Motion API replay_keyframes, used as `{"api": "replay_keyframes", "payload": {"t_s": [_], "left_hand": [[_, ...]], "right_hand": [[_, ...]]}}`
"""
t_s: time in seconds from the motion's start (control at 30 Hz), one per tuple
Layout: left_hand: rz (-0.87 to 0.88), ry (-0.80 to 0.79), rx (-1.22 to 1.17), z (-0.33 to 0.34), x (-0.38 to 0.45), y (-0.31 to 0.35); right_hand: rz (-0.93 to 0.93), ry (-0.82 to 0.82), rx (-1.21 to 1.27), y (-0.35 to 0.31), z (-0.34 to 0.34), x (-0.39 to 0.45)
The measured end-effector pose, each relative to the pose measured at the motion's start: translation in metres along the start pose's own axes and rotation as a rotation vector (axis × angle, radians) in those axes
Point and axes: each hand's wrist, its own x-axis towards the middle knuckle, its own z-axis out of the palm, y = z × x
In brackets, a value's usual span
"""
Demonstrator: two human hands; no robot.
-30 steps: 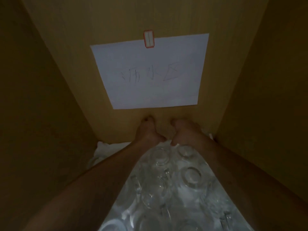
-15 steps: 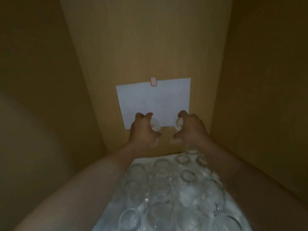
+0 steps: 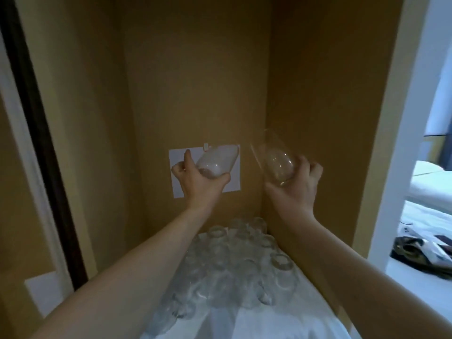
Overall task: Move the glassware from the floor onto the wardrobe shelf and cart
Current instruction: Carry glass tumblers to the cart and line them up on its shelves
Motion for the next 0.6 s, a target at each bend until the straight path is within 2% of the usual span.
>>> {"api": "replay_keyframes", "payload": {"t_s": [0.17,0.3,0.43,0.6], "left_hand": [[0.091,0.005,-0.336,0.003,-0.062,0.048],[0.183,-0.007,-0.458,0.022,-0.102,0.102],[0.284,-0.114,-0.532,0.055,-0.142,0.159],[0.312,-0.282,-0.609,0.144,-0.193,0.219]], "right_hand": [[-0.121,0.281,0.091,-0.013,-0.067,-0.036],[-0.192,0.462,0.016,-0.012,-0.123,-0.029],[-0.142,0.541,0.046,0.003,-0.183,-0.017],[-0.045,0.605,0.084,0.038,-0.287,0.0]]}}
